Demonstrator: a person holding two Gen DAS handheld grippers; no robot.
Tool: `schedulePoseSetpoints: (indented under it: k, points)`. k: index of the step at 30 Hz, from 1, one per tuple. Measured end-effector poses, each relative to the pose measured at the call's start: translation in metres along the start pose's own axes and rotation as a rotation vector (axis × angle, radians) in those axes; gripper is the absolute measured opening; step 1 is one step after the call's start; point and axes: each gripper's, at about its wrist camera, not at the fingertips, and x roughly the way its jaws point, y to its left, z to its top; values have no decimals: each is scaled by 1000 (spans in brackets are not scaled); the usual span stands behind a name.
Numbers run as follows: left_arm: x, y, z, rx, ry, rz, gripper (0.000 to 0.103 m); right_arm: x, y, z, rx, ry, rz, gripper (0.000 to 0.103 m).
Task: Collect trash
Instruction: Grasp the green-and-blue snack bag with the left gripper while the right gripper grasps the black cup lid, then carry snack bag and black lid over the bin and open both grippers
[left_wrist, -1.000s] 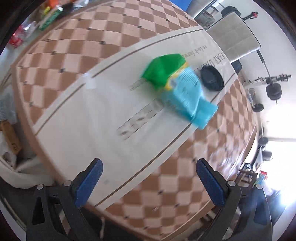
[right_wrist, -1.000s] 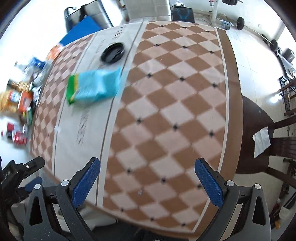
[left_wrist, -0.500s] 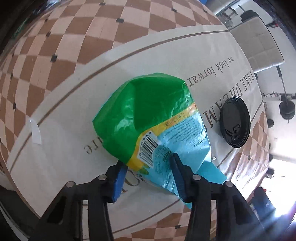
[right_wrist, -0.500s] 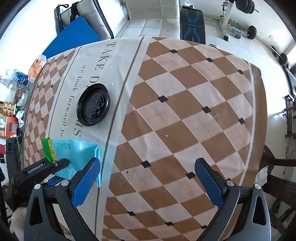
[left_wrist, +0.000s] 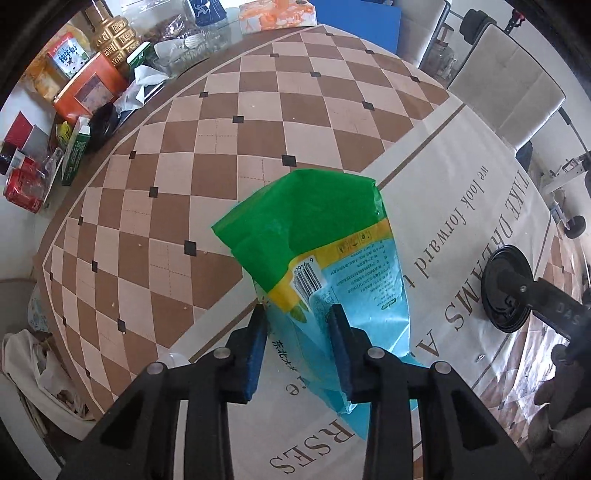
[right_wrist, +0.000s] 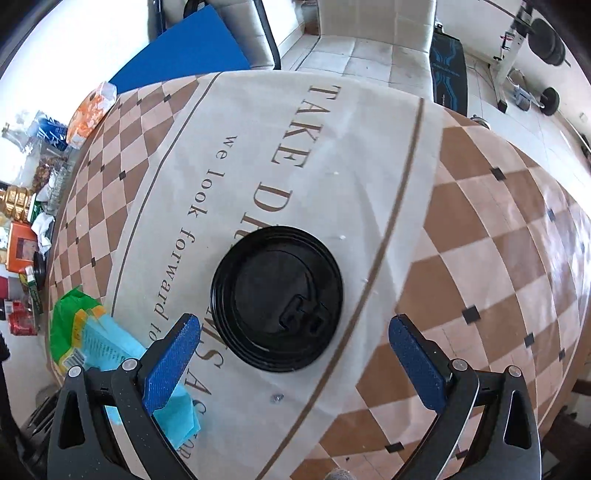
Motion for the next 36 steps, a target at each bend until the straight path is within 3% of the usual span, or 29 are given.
schedulePoseSetpoints:
  k: [7, 10, 19, 29, 36]
  points:
    - [4, -14, 16, 9, -7, -17, 26, 32, 22, 8, -68, 34, -111, 103]
    - [4, -18, 22, 15, -11, -23, 24, 29, 23, 5, -70, 0, -151, 90]
    - [-33, -19, 12, 69, -82, -38, 24, -3, 4, -18, -28, -40, -49, 85]
    - [-83, -6, -34, 122, -139, -62, 23, -72, -15, -90, 4, -100, 29, 85]
    - [-112, 22, -89, 148, -163, -92, 23, -118, -5, -170, -12, -129, 55, 85]
